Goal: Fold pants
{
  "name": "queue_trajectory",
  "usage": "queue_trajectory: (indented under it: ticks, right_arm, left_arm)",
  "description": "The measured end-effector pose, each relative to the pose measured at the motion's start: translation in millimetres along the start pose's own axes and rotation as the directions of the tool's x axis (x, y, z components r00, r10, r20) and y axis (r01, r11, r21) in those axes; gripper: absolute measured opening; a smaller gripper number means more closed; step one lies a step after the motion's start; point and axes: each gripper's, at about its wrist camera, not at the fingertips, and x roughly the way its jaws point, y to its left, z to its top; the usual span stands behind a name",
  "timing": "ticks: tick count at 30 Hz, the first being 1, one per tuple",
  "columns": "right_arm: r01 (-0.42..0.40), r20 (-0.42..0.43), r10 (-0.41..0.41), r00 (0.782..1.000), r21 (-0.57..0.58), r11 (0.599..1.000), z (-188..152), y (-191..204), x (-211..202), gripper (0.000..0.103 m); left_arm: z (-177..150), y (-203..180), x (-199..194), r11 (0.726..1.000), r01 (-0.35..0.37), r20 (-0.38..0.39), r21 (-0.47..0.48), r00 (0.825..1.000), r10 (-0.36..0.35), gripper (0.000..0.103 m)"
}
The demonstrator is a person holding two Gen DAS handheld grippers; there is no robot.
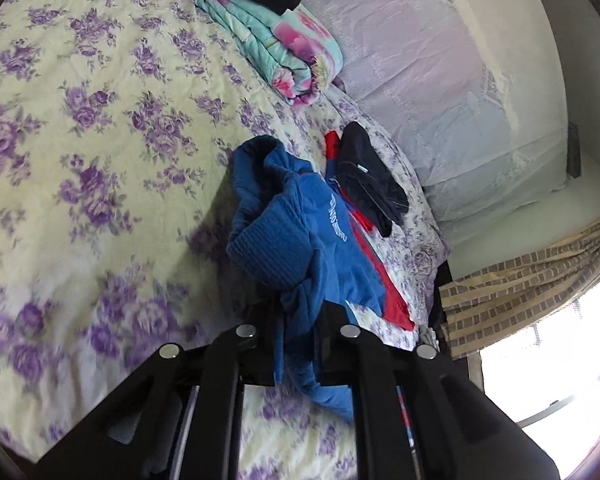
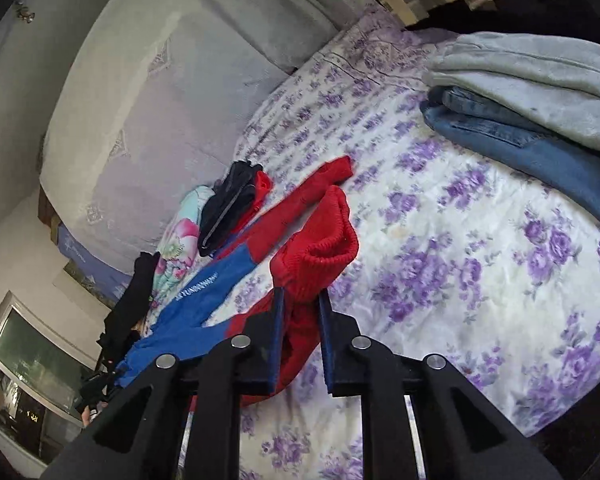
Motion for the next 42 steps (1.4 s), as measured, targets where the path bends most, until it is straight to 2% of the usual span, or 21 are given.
queue_trajectory:
  ticks: [4,7,9,10,11,12,13,15,17,19,22,25,27,28,30,33,35,36,37,39,42]
  right_arm:
    - [0.053,-0.084,-0.045,0.995,0.106,0.993,-19.1,-44.8,21.3,0.016]
    - [0.028,-0.096,-0.012,0.995,0.166,0.986,-29.4,-63.7,27.9,0.017]
    - [0.006,-0.096,0.013,0.995,0.189,0.982,-30.7,-66.9,26.3,0.028]
    - [-0.011,-0.101,0.031,0.994,0.193,0.981,-30.4,-66.4,25.4,0.045]
    - [-0.032,-0.102,0.053,0.993,0.197,0.980,-30.1,-64.6,23.2,0.055]
    - [-0.041,-0.098,0.062,0.993,0.196,0.980,-29.8,-62.6,20.9,0.059]
    - [-0.039,-0.085,0.056,0.995,0.186,0.982,-32.0,-59.2,16.0,0.063]
    - [-0.019,-0.065,0.031,0.997,0.169,0.985,-36.1,-55.4,7.3,0.065]
    - [-0.007,-0.036,0.013,0.999,0.169,0.986,-42.7,-56.5,-2.9,0.066]
    - [-0.016,0.006,0.015,1.000,0.163,0.986,-52.6,-53.3,-11.1,0.067]
    - [0.024,0.024,-0.026,0.999,0.094,0.995,-67.2,-41.6,-8.5,0.067]
    - [0.095,0.095,-0.095,0.991,0.009,0.995,-70.3,-23.0,-6.6,0.067]
    - [0.051,0.136,-0.048,0.989,-0.022,0.998,-58.4,-8.1,-8.6,0.067]
    - [0.015,0.116,-0.008,0.993,-0.062,0.998,-45.3,6.7,-3.6,0.067]
    - [-0.028,0.078,0.037,0.996,-0.112,0.993,-21.6,27.3,8.1,0.072]
    - [-0.092,-0.002,0.093,0.996,-0.130,0.987,30.5,45.1,39.5,0.075]
    - [-0.103,-0.056,0.099,0.994,-0.085,0.991,65.9,43.7,66.1,0.075]
    - [-0.105,-0.075,0.101,0.992,-0.059,0.993,78.7,42.8,76.6,0.075]
    - [-0.109,-0.093,0.106,0.990,-0.032,0.994,92.0,41.8,88.8,0.075]
    - [-0.100,-0.118,0.100,0.988,0.006,0.995,118.0,38.9,114.6,0.075]
    - [-0.063,-0.145,0.066,0.987,0.027,0.998,145.5,35.2,148.9,0.075]
  left_arm:
    - [-25.6,23.5,8.5,0.997,-0.070,-0.067,-0.018,0.995,0.069,0.009]
    - [-37.9,55.2,13.4,0.992,-0.058,-0.091,-0.115,0.995,0.047,0.009]
    - [-40.8,66.3,12.3,0.989,-0.015,-0.092,-0.149,0.996,0.001,0.010]
    - [-42.1,67.2,10.7,0.989,-0.012,-0.089,-0.148,0.996,-0.001,0.011]
    - [-43.0,65.2,9.4,0.991,-0.022,-0.086,-0.136,0.996,0.010,0.012]
    - [-44.6,59.9,6.6,0.993,-0.046,-0.077,-0.106,0.996,0.038,0.014]
    - [-46.5,56.3,4.0,0.994,-0.068,-0.069,-0.084,0.996,0.062,0.018]
    - [-52.3,45.2,-7.4,0.993,-0.113,-0.033,-0.022,0.993,0.112,0.049]
    - [-58.1,37.7,-18.1,0.986,-0.163,0.022,0.018,0.986,0.163,0.060]
    - [-66.9,23.8,-29.9,0.949,-0.300,0.124,0.096,0.950,0.288,0.062]
    - [-79.9,8.1,-36.5,0.895,-0.401,0.188,0.196,0.911,0.367,0.063]
    - [-87.4,-5.3,-38.0,0.877,-0.423,0.240,0.227,0.898,0.370,0.062]
    - [-84.1,-27.2,-37.3,0.835,-0.464,0.295,0.295,0.876,0.383,0.063]
    - [-79.8,-37.1,-35.2,0.812,-0.482,0.308,0.328,0.868,0.390,0.065]
    - [-62.5,-60.9,-28.7,0.760,-0.521,0.348,0.389,0.847,0.402,0.084]
    - [-23.4,-83.5,-15.9,0.727,-0.534,0.395,0.432,0.837,0.380,0.090]
    - [19.3,-83.1,6.1,0.757,-0.498,0.322,0.423,0.864,0.387,0.090]
    - [45.2,-75.4,21.4,0.798,-0.451,0.243,0.400,0.892,0.382,0.090]
    - [65.4,-69.9,36.8,0.824,-0.420,0.182,0.380,0.907,0.379,0.089]
    - [99.5,-52.2,62.3,0.860,-0.395,0.096,0.323,0.918,0.385,0.079]
    - [125.1,-31.0,93.6,0.881,-0.375,0.011,0.290,0.921,0.389,0.069]
